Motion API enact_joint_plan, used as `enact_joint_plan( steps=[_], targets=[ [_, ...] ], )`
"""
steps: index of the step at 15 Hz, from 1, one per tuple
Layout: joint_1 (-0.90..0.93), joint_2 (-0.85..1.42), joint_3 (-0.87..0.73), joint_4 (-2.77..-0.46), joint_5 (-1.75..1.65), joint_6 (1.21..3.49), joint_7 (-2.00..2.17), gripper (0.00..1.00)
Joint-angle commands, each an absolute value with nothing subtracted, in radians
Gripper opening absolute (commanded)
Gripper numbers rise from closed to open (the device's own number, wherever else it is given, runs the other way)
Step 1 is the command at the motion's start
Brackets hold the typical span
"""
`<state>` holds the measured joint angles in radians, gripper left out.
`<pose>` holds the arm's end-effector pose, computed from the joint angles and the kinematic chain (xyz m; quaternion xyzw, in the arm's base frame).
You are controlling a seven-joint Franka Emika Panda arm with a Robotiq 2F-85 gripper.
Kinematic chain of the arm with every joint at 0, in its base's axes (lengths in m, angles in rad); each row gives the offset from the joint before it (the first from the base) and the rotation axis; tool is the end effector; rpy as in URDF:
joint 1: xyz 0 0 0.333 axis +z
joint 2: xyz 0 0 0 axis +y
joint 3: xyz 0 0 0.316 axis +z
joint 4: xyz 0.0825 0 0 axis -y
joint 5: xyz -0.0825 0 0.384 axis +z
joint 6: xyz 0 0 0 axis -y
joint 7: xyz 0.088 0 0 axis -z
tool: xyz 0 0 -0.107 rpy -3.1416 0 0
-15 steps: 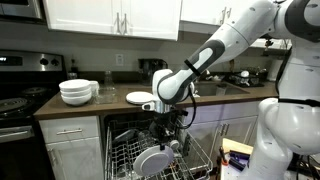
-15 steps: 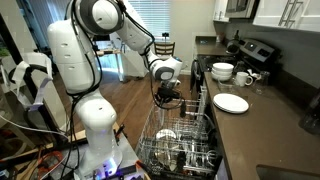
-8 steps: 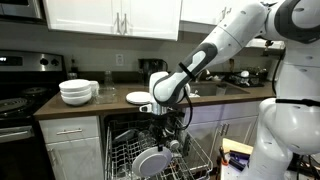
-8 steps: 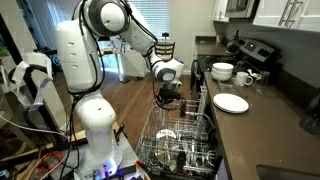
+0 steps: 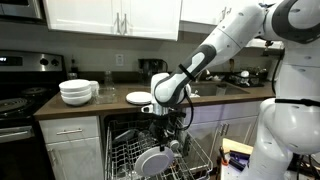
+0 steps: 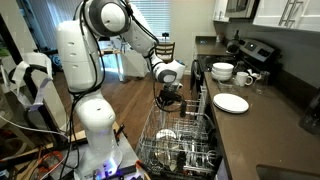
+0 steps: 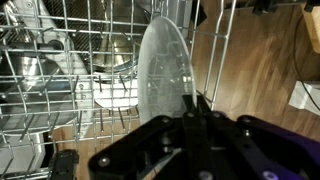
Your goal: Pick up one plate and put it into the dishwasher.
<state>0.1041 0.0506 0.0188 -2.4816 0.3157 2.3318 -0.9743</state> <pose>0.4474 0.0606 0.2549 -0.9005 -0.4107 0.0475 0.1345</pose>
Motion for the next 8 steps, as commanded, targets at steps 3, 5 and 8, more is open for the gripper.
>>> enact_joint_plan(
  steps=[3, 5, 8],
  targets=[
    [0.082, 0.048, 0.044, -2.477, 0.307, 2.330, -0.972, 0.04],
    [0.075, 0.062, 0.040, -2.474, 0.312, 2.317, -0.990, 0.04],
    [0.060, 0.077, 0.037, -2.472, 0.311, 2.315, -1.009, 0.04]
  ],
)
